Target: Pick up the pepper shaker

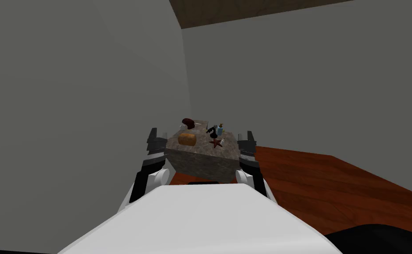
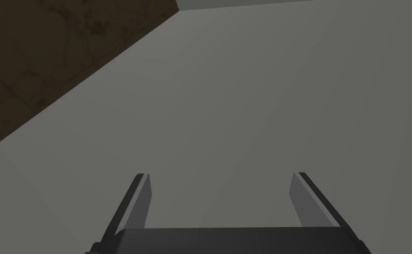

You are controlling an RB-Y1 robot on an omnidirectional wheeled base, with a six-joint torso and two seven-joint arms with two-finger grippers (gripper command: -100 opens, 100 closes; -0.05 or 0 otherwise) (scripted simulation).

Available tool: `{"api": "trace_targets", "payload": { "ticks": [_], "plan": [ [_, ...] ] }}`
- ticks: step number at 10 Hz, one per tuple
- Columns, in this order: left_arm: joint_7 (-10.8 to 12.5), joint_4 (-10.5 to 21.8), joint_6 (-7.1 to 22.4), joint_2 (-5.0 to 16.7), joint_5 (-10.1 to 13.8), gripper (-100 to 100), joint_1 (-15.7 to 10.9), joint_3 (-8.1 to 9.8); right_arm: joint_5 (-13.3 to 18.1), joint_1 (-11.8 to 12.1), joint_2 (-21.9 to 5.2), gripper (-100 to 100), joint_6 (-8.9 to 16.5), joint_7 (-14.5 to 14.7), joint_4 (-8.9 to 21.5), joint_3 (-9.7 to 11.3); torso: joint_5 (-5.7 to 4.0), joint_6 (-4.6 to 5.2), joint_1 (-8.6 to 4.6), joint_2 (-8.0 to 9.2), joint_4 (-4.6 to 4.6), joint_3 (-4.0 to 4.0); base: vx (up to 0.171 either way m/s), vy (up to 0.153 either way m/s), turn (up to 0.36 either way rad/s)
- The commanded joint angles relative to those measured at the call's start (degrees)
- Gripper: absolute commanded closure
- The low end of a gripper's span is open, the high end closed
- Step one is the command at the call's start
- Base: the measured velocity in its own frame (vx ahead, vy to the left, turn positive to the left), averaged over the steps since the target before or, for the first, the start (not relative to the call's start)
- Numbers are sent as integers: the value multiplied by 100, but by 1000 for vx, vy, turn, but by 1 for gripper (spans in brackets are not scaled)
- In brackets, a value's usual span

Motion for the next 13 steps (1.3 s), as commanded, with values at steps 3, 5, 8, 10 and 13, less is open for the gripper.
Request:
{"api": "trace_targets", "payload": {
  "ticks": [3,5,8,10,13],
  "plan": [
    [0,0,0,0,0,0,0,0,33,226,-585,-100,104,-79,78,-72,-2,-1,-8,2,0,1,-4,-16,120],
    [0,0,0,0,0,0,0,0,66,468,-932,-100,216,-170,155,-148,-4,-1,-18,3,1,2,-9,-38,199],
    [0,0,0,1,0,0,-1,0,131,957,-1420,-100,444,-368,296,-301,-5,-1,-24,11,2,6,-26,-52,269],
    [0,0,0,1,0,0,-1,0,156,1148,-1569,-100,533,-448,346,-361,-5,-1,-26,12,3,7,-27,-45,209],
    [0,0,0,1,0,0,-1,0,241,1744,-1997,-100,823,-712,503,-562,-4,-3,-20,8,2,5,-30,-40,333]
  ]
}}
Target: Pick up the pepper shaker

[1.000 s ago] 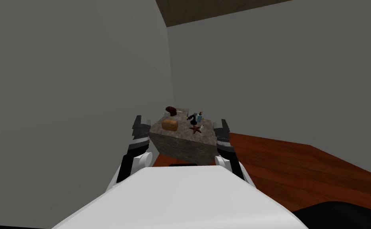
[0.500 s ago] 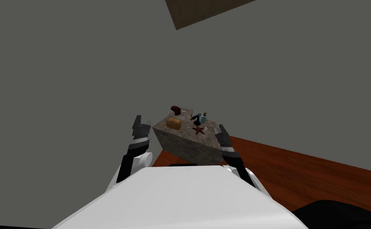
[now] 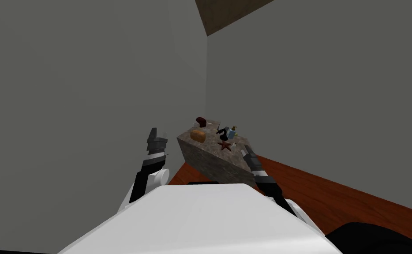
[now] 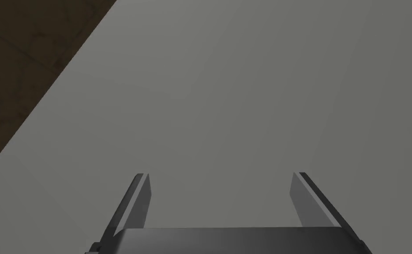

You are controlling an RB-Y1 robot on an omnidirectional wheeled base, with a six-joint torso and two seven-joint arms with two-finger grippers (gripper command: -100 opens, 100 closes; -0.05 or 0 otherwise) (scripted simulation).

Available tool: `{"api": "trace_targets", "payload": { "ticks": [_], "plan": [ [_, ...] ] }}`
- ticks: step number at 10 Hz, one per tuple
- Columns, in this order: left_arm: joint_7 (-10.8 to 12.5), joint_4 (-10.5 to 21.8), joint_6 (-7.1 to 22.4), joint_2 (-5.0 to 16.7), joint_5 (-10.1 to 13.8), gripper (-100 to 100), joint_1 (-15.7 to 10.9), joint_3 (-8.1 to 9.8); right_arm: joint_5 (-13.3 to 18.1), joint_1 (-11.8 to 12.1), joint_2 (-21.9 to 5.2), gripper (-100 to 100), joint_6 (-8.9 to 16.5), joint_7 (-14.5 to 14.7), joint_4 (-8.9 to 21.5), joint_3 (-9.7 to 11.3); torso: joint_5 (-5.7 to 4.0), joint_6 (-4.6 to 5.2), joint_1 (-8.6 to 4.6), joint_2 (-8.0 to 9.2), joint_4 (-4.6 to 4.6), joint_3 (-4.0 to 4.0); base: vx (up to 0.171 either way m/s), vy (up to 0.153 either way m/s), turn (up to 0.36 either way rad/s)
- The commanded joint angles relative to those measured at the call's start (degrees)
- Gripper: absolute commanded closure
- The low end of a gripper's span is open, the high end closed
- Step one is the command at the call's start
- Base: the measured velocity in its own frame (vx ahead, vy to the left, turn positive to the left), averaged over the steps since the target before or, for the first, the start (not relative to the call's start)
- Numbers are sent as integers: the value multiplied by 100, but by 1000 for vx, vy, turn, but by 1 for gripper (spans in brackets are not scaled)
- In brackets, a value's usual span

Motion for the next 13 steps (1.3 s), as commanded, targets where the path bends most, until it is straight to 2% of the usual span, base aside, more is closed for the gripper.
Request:
{"api": "trace_targets", "payload": {
  "ticks": [1,3,4,6,7,8,9,10,11,12,13],
  "plan": [
    [0,0,0,0,0,0,0,0,39,178,-53,-100,31,-41,64,-12,0,0,0,0,0,0,-31,-49,101],
    [0,0,0,0,0,0,0,0,104,549,-340,-100,234,-220,175,-157,1,1,6,-1,0,-1,-35,-38,335],
    [0,0,0,0,0,0,0,0,104,637,-340,-100,234,-220,175,-157,1,-1,3,-1,0,-1,-37,-41,105],
    [0,0,0,0,0,0,0,0,177,1008,-645,-100,434,-384,289,-308,1,1,4,-2,0,-1,-43,-44,314],
    [0,0,0,0,0,0,0,0,177,1108,-645,-100,434,-384,289,-308,0,0,1,1,1,1,-34,-40,156],
    [0,0,0,0,0,0,1,1,216,1329,-808,-100,529,-455,347,-385,0,5,3,-4,0,-1,-28,-29,258],
    [0,0,0,0,0,0,1,0,216,1344,-808,-100,529,-455,347,-385,1,1,5,-6,-1,-3,-23,-27,109],
    [0,0,0,0,0,0,2,1,258,1544,-980,-100,620,-517,406,-462,1,5,8,-10,-1,-5,-20,-22,244],
    [0,0,0,0,0,0,1,0,258,1577,-980,-100,620,-517,406,-462,2,1,9,-11,-2,-6,-22,-26,119],
    [0,0,0,0,0,0,2,1,302,1785,-1161,-100,706,-569,467,-540,1,5,9,-12,-2,-6,-12,-16,272],
    [0,0,0,0,0,0,1,0,302,1806,-1161,-100,706,-569,467,-540,2,0,9,-15,-2,-8,-18,-23,115]
  ]
}}
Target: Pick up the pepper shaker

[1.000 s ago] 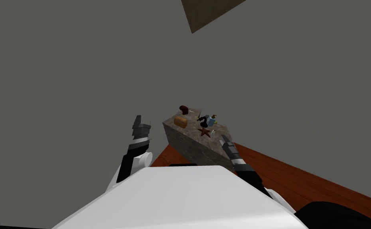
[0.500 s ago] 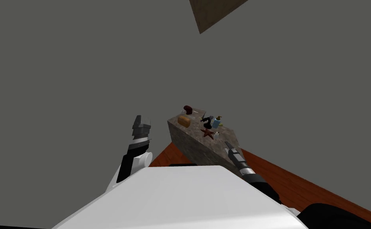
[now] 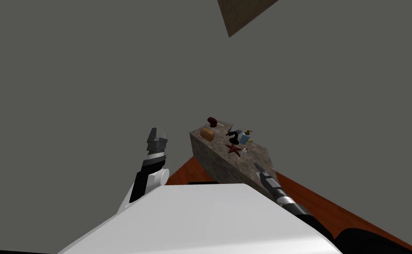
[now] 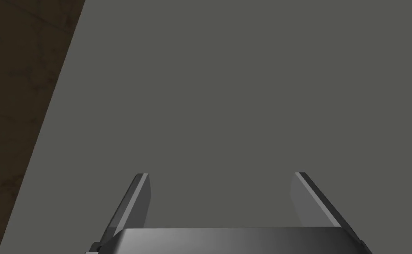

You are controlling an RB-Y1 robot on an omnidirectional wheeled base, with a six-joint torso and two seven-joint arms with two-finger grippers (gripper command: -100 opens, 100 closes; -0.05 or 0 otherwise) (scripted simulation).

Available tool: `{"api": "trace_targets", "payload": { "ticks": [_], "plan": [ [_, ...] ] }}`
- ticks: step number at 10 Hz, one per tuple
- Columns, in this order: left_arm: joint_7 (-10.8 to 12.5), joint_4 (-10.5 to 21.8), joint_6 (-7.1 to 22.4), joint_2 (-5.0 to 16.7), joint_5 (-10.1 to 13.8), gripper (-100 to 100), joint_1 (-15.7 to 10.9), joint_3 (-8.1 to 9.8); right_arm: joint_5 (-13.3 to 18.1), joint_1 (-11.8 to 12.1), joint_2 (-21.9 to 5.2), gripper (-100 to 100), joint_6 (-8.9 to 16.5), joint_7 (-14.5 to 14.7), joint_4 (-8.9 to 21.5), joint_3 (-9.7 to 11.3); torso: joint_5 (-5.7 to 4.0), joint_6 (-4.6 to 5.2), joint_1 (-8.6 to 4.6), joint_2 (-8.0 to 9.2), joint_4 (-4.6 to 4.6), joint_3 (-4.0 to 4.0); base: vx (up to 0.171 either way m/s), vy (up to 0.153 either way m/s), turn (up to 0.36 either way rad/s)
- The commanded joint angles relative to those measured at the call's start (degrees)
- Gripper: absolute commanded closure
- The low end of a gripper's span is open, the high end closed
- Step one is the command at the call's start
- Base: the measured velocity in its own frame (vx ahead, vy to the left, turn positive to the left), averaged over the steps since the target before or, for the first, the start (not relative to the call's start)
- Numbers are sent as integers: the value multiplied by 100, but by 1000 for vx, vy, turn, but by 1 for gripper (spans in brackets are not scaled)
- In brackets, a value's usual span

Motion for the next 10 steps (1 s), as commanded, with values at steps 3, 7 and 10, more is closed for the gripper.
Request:
{"api": "trace_targets", "payload": {
  "ticks": [3,7,10],
  "plan": [
    [0,0,0,0,0,0,-1,-1,89,511,-426,-100,151,-90,128,-183,-1,-6,-10,-1,0,0,-19,-32,274],
    [0,0,0,0,0,0,0,1,243,1134,-1060,-100,338,-100,331,-405,-3,0,-8,-5,0,-3,-14,-29,225],
    [0,0,0,0,0,0,0,0,351,1486,-1473,-100,433,-51,469,-546,0,-3,0,-9,-2,-5,-7,-18,191]
  ]
}}
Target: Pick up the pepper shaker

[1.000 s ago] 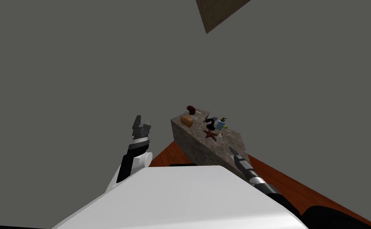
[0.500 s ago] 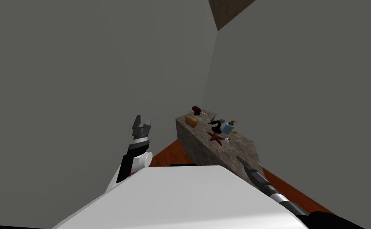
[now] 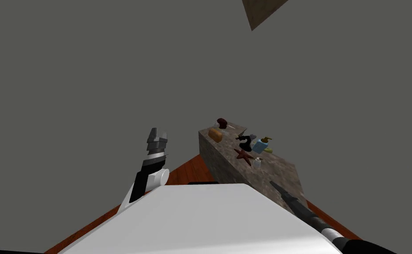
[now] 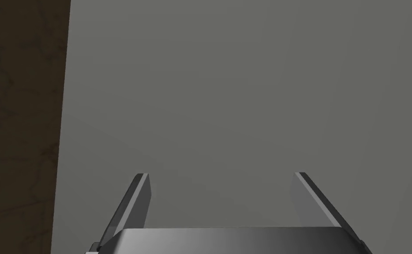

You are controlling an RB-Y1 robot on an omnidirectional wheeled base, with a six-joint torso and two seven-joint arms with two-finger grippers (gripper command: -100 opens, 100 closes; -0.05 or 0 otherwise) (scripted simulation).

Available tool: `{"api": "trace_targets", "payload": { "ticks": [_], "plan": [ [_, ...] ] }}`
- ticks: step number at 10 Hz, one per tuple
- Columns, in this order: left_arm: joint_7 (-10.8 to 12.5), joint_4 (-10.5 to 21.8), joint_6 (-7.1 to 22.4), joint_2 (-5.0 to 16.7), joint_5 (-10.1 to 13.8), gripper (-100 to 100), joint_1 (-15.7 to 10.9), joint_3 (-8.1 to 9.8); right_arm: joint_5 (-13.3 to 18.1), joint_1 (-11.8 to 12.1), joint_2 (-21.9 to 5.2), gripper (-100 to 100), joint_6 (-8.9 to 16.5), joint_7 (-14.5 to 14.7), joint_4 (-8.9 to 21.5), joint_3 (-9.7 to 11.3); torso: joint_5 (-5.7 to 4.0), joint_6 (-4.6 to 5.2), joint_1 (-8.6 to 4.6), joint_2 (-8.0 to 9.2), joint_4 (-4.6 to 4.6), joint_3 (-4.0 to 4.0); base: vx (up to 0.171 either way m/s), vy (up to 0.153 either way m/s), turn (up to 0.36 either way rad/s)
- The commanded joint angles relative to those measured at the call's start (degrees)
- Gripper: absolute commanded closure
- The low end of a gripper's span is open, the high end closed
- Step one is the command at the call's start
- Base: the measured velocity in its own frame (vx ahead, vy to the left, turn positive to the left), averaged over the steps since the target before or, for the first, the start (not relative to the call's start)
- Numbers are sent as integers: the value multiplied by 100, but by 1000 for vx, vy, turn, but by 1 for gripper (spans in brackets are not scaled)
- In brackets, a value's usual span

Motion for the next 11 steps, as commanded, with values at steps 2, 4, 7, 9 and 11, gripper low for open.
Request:
{"api": "trace_targets", "payload": {
  "ticks": [2,4,7,9,11],
  "plan": [
    [0,0,0,0,0,0,0,0,104,292,-355,-100,87,74,104,-84,-2,-1,-5,0,0,0,-11,-34,233],
    [0,0,0,0,0,0,1,0,214,631,-738,-100,152,168,233,-215,-2,2,-1,-4,0,-2,3,-23,234],
    [0,0,0,0,0,0,1,1,268,790,-1031,-100,178,220,294,-278,-1,2,2,-8,-1,-4,4,-18,124],
    [0,0,0,0,0,0,1,1,371,1085,-1422,-100,223,329,404,-396,-1,3,4,-9,-1,-5,6,-17,222],
    [0,0,0,0,0,0,1,1,419,1221,-1659,-100,242,381,452,-452,-2,3,-2,-13,-2,-7,12,-28,150]
  ]
}}
